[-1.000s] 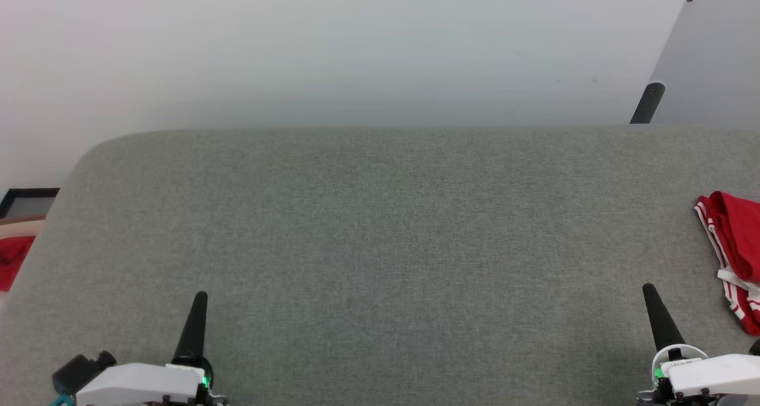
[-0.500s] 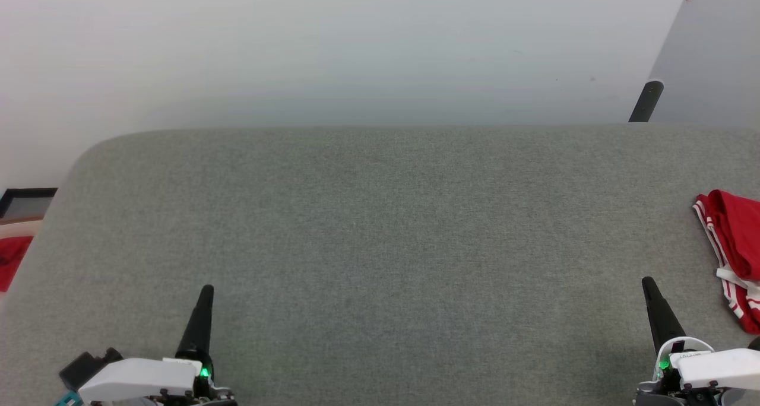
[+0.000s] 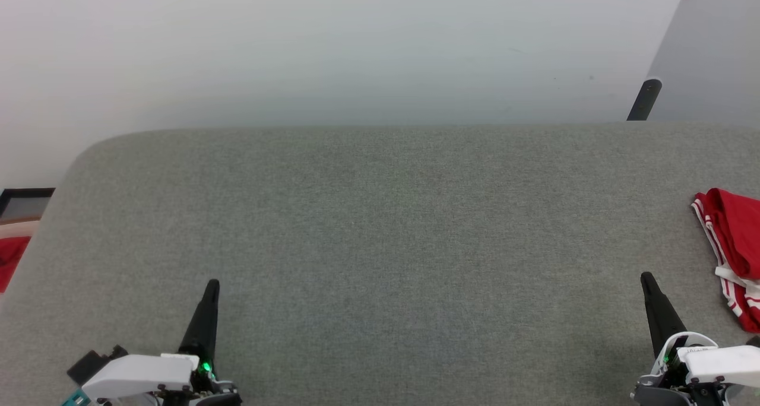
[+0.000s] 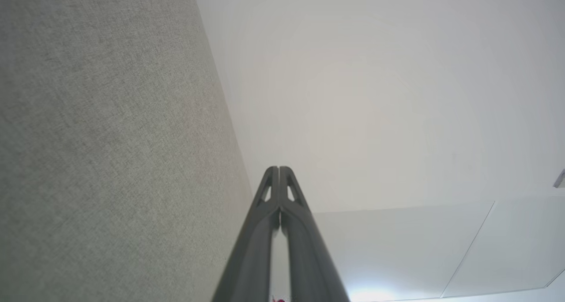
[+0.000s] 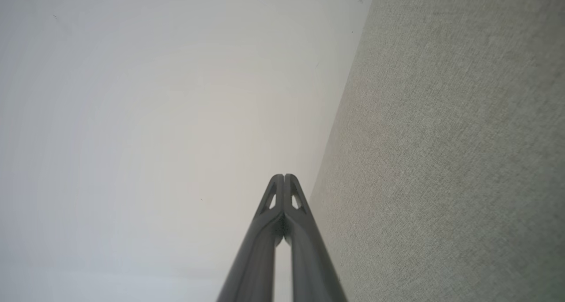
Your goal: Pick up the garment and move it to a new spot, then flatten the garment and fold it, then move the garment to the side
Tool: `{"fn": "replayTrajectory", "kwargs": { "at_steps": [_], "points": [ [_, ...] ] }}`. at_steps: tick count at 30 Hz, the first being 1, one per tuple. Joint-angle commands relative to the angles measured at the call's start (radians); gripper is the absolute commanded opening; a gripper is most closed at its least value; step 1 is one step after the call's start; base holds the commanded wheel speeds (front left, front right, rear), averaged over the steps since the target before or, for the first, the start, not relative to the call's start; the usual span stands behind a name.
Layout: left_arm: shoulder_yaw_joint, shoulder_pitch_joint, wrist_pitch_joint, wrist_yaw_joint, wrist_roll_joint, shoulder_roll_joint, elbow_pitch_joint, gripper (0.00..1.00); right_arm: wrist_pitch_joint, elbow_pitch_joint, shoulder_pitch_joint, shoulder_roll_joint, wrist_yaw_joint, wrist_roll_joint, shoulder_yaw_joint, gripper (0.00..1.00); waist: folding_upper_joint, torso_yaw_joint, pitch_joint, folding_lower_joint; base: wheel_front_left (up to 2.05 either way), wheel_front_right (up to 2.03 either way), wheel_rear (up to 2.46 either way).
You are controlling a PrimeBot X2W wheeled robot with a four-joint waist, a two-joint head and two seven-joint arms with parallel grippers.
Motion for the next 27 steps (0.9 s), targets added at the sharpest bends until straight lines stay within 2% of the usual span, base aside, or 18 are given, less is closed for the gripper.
{"fn": "replayTrajectory", "kwargs": {
  "at_steps": [1,17,27],
  "points": [
    [0.003,-0.012,0.006,0.000,-0.015,0.000,-0.001,0.00,0.006,0.001,-0.012,0.003,-0.001,0.018,-0.004,0.00,0.0000,0.000,0.000,0.0000,0.00,0.00,0.00],
    [0.004,-0.026,0.033,0.000,-0.113,-0.013,0.005,0.00,0.035,0.009,-0.029,0.015,-0.001,0.123,-0.018,0.00,0.0000,-0.004,0.003,0.0000,0.00,0.00,0.00],
    [0.004,-0.025,0.032,0.000,-0.110,-0.012,0.005,0.00,0.036,0.009,-0.023,0.016,-0.001,0.117,-0.019,0.00,0.0000,-0.004,0.003,0.0000,0.00,0.00,0.00]
  ]
}}
